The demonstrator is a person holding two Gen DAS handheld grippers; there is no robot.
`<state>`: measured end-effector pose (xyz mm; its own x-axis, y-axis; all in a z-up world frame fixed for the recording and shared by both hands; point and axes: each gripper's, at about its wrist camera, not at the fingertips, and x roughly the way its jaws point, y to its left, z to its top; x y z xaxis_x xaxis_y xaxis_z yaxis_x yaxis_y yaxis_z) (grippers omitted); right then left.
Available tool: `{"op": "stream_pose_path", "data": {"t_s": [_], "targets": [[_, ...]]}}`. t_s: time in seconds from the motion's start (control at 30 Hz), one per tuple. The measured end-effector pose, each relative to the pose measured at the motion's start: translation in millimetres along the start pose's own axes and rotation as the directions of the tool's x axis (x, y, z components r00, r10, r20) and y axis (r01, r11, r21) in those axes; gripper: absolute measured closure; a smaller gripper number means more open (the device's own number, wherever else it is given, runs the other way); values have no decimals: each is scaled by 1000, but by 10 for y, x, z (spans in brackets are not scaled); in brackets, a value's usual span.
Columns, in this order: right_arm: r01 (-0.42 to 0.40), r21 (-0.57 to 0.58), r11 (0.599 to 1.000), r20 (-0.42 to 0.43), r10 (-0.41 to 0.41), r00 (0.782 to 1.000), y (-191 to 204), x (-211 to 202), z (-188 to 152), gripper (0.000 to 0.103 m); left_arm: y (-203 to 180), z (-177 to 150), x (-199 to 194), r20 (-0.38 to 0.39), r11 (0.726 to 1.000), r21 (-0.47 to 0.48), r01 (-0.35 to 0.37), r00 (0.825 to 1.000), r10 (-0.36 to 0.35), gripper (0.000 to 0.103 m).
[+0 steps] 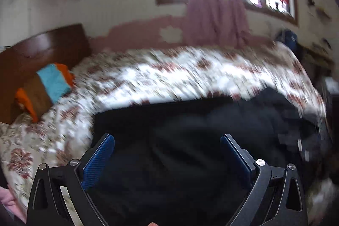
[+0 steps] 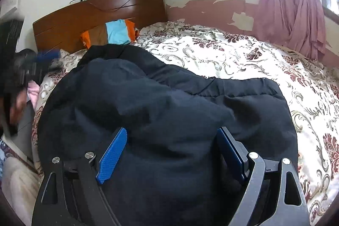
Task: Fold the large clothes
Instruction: 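Open both grippers and press the folded jacket flat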
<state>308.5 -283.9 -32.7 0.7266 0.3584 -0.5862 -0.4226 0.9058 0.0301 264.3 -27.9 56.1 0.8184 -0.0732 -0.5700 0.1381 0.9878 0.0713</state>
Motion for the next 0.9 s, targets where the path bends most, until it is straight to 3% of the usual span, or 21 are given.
{"op": "stream_pose_path", "data": {"t_s": [0.17, 0.3, 0.5, 0.67, 0.9], "targets": [[30, -7, 1000, -22, -30, 999, -47, 219, 87, 21, -51, -272, 316, -65, 1000, -1, 10, 998, -10, 1], [70, -52, 996, -34, -72, 997, -26, 393, 174, 21, 91, -160, 515, -25, 997, -72, -19, 1000, 17, 1], [100, -63, 993, -79, -104, 991, -152, 747, 439, 20, 404, -25, 969, -73, 973, -208, -99, 994, 85, 0], [71, -39, 997, -144, -76, 987, -320, 1140, 610, 18, 621, 3, 1250, -124, 949, -284, -135, 987, 104, 0], [6, 63, 998, -222, 9, 975, -517, 1627, 706, 13, 844, -68, 1416, -119, 919, -387, -71, 993, 27, 0]]}}
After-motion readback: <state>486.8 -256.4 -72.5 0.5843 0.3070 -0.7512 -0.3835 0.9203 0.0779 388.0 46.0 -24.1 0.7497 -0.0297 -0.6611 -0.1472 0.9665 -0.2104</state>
